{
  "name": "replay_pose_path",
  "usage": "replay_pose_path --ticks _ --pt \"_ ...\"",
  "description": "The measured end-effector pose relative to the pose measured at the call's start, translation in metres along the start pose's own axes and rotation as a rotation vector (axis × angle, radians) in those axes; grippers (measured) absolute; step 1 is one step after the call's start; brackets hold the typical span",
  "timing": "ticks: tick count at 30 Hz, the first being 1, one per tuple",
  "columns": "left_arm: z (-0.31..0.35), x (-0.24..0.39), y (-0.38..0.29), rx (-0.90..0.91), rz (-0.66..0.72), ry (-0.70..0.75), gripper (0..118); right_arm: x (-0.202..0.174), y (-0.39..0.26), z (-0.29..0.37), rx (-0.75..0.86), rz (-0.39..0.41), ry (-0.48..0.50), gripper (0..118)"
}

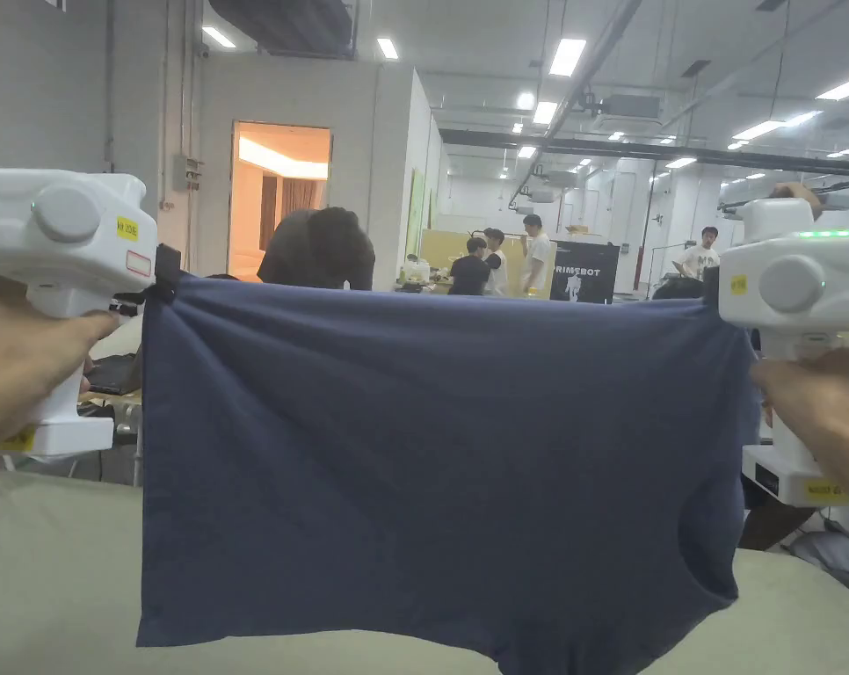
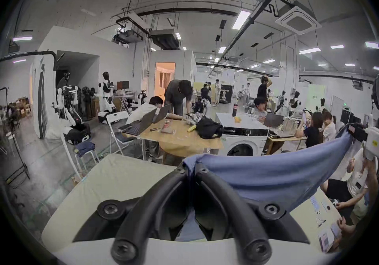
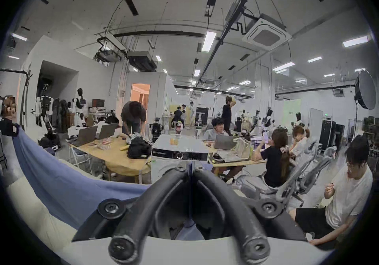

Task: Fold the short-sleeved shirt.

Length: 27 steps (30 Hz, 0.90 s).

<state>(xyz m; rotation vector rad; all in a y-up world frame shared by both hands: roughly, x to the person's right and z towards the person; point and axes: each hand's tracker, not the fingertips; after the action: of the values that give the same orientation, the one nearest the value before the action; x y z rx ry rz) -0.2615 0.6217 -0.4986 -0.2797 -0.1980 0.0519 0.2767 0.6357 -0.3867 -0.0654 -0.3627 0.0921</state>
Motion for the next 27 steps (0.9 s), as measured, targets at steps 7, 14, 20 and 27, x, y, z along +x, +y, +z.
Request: replay_pose_path --ticks 7,14,20,27 --pt "0.017 -0.014 -0.095 -0.108 0.025 -0.04 0 -0.001 -0.081 0.045 -0.092 0.038 0.008 0" --pt "0.081 -0.024 -0.18 -0.145 0.034 -0.074 0 0.011 -0.149 0.129 -0.168 0.044 0.033 0" --pt "0.134 -0.029 -0.243 -0.163 0.042 -0.1 0 0.014 -0.199 0.186 -0.216 0.05 0.044 0" --pt "0.168 -0.041 -0.322 -0.241 0.124 -0.105 0 0.01 -0.267 0.232 -0.326 0.053 0.074 0"
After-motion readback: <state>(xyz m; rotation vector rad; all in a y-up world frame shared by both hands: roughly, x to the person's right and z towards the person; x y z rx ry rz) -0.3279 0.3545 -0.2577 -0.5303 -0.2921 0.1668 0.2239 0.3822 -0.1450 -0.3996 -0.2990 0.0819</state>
